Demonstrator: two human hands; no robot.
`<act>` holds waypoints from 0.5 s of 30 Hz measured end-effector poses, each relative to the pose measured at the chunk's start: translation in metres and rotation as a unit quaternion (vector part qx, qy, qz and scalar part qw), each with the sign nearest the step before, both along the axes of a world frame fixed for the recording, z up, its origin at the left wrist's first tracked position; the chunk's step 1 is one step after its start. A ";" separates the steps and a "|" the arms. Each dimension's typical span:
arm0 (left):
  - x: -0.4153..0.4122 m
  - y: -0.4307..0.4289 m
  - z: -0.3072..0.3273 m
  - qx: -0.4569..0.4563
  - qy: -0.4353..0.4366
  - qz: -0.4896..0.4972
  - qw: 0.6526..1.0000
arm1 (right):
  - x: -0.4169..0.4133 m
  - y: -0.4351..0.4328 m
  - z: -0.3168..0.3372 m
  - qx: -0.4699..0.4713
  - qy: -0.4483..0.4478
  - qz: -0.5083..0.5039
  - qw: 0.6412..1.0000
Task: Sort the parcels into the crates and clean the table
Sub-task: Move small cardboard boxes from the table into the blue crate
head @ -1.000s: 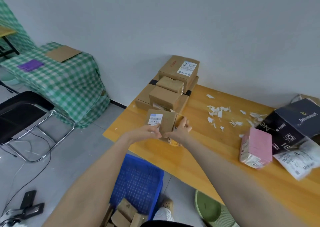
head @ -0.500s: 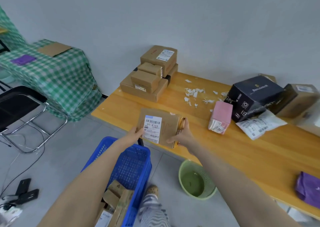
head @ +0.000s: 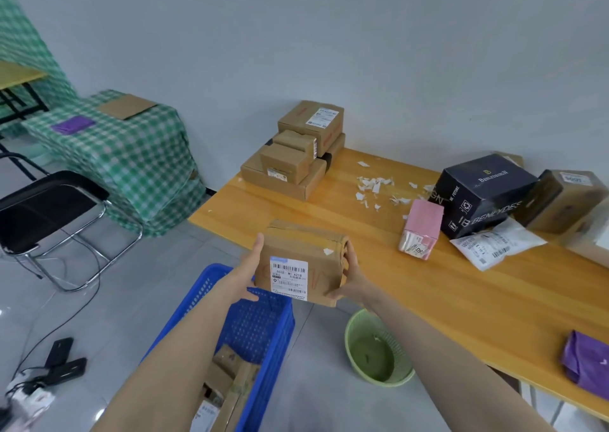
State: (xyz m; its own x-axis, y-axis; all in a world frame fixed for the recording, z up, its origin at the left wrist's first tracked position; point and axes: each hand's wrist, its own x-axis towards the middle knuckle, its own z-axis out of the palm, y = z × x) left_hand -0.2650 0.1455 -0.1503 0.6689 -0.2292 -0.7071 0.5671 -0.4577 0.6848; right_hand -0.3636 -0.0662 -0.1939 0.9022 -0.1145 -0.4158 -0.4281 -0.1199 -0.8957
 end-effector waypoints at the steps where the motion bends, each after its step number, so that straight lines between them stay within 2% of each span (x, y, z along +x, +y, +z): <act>1: 0.001 0.003 0.000 -0.001 0.002 0.004 1.000 | 0.001 0.003 0.001 0.017 -0.002 0.004 1.000; 6: 0.010 0.028 -0.003 -0.086 0.066 0.077 0.991 | 0.020 0.034 0.003 0.098 -0.004 -0.015 0.995; 10: 0.031 0.070 -0.004 -0.139 0.125 0.077 0.979 | 0.041 0.072 -0.005 0.108 -0.022 -0.038 0.993; 13: 0.052 0.104 0.000 -0.087 0.099 0.041 0.990 | 0.060 0.106 -0.001 0.093 -0.024 -0.063 0.993; 15: 0.067 0.124 0.002 -0.083 0.106 0.045 0.990 | 0.076 0.132 0.005 0.048 -0.026 -0.109 0.993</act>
